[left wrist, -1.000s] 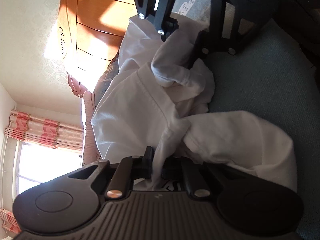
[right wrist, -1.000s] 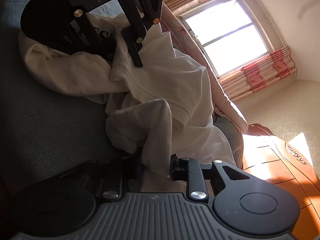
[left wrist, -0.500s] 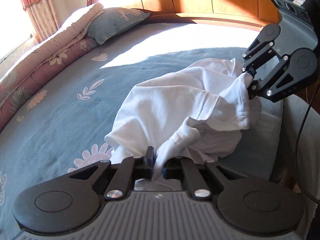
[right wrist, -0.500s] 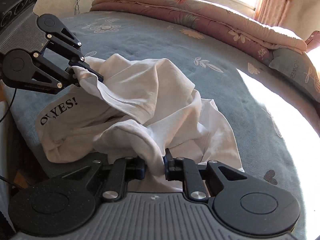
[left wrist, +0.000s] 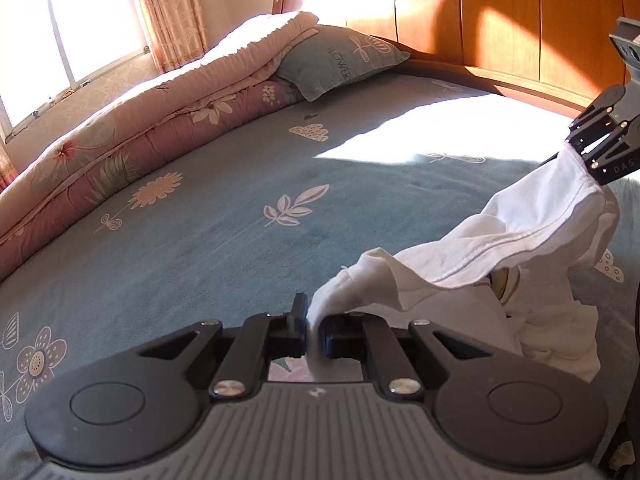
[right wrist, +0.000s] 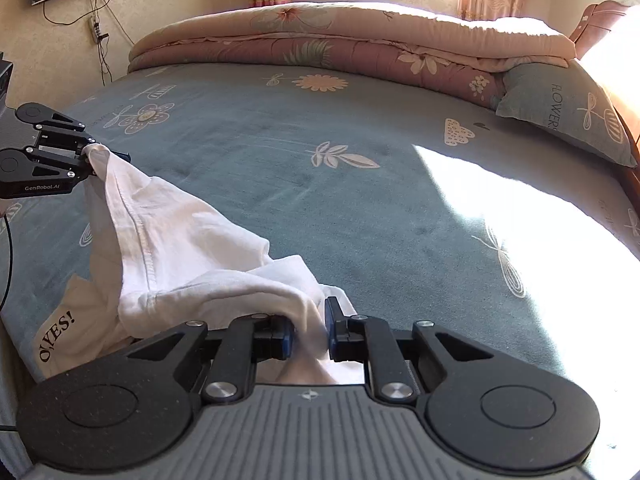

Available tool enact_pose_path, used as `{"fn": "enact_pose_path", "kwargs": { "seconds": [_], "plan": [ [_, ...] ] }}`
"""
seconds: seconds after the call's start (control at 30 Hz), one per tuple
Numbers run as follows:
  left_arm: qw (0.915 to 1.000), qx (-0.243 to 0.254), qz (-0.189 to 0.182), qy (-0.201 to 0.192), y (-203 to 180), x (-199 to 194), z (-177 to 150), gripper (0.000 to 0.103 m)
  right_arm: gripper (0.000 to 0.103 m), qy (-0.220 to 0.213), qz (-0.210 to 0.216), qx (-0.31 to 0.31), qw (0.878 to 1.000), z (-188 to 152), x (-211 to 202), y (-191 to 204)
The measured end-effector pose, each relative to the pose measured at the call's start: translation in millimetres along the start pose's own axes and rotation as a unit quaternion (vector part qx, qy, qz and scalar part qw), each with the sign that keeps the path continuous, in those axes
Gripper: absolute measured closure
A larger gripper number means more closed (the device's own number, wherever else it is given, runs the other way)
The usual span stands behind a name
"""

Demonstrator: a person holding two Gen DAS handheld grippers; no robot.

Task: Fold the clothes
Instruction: 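Hold the shirt shoulders with both grippers and lay it flat on the bed, then open both grippers and release the shirt at the collar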

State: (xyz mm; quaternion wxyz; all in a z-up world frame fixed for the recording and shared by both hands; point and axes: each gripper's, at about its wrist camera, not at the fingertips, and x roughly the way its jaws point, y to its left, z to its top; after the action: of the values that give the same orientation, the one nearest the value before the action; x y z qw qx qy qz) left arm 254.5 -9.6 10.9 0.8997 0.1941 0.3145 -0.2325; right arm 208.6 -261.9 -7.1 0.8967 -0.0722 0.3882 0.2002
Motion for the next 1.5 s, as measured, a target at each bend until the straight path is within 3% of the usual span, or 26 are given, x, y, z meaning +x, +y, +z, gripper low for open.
{"fn": "enact_pose_path", "kwargs": {
  "seconds": [0.23, 0.6, 0.8, 0.83, 0.87, 0.9, 1.03, 1.2, 1.3, 1.5],
  "plan": [
    [0.9995, -0.009, 0.031, 0.003, 30, 51, 25, 0.097, 0.091, -0.016, -0.039, 0.026, 0.999, 37, 30, -39],
    [0.9963, -0.002, 0.086, 0.011, 74, 154, 72, 0.097, 0.094, -0.036, -0.072, 0.096, 0.992, 89, 116, -108],
    [0.9954, -0.034, 0.076, 0.048, 77, 210, 59, 0.097, 0.094, -0.012, -0.09, 0.126, 0.988, 94, 174, -129],
    [0.995, -0.041, 0.071, 0.056, 77, 217, 55, 0.095, 0.094, -0.003, -0.091, 0.128, 0.988, 91, 183, -130],
    [0.9936, -0.05, 0.069, 0.074, 78, 224, 49, 0.087, 0.094, 0.006, -0.092, 0.13, 0.987, 88, 191, -131],
    [0.9918, -0.059, 0.068, 0.091, 78, 231, 44, 0.087, 0.093, 0.012, -0.091, 0.133, 0.987, 85, 195, -131],
    [0.9911, -0.052, 0.069, 0.101, 74, 220, 32, 0.082, 0.082, 0.019, -0.092, 0.133, 0.987, 76, 192, -127],
    [0.9911, -0.049, 0.068, 0.103, 73, 183, 27, 0.062, 0.064, 0.008, -0.102, 0.099, 0.99, 75, 149, -110],
    [0.9915, -0.042, 0.073, 0.1, 68, 160, 25, 0.062, 0.062, 0.006, -0.108, 0.069, 0.992, 76, 126, -99],
    [0.9934, -0.076, -0.011, 0.085, 61, 139, 29, 0.061, 0.062, 0.03, -0.036, 0.058, 0.997, 77, 123, -82]
  ]
}}
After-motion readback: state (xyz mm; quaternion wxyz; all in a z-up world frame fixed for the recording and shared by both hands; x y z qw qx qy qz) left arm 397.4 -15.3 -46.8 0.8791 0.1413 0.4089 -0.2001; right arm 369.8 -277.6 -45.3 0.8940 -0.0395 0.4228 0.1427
